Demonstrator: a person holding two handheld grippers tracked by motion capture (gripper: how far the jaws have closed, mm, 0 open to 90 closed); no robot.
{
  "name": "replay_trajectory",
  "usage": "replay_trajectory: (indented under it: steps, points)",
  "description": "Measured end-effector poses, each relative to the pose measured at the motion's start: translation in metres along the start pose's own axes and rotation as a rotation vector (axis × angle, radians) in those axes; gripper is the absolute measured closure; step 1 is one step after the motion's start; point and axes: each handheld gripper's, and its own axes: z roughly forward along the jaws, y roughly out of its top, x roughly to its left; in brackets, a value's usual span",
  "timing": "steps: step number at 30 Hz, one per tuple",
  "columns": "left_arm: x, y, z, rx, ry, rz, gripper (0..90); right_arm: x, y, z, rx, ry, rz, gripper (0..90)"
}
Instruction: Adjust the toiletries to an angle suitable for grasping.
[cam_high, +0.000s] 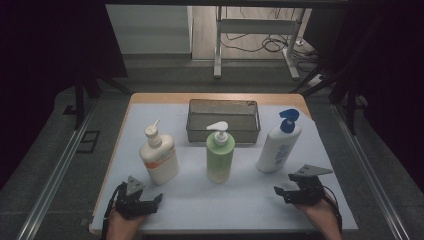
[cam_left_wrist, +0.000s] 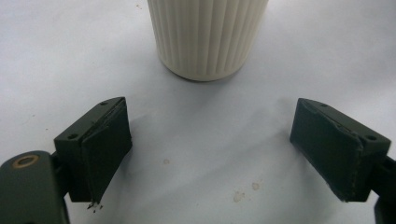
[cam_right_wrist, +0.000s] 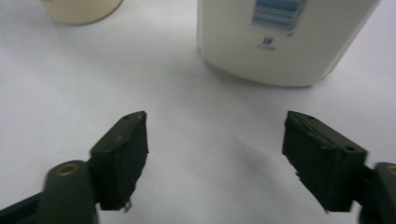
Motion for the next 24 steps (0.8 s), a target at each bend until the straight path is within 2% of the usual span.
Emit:
replay_trajectory:
  steps: [8,13,16,17,24]
  points:
    - [0.000,0.000,0.000,-0.001,0.000,0.000,12.1,-0.008,0.005,-0.007,-0.007,-0.022,-0.005,38.1]
    - [0.000,0.000,0.000,-0.001,0.000,0.000,12.1,-0.012,0.006,-0.008,-0.012,-0.020,0.002,43.0]
    - [0.000,0.000,0.000,-0.001,0.000,-0.001,12.1,-0.017,0.007,-0.011,-0.027,0.004,0.013,50.7]
    - [0.000,0.000,0.000,-0.001,0.000,-0.001,12.2,-0.017,0.007,-0.011,-0.027,0.004,0.013,50.7]
    - [0.000,0.000,0.000,-0.001,0.000,-0.001,12.1,-0.028,0.012,-0.013,-0.030,0.010,0.015,68.8]
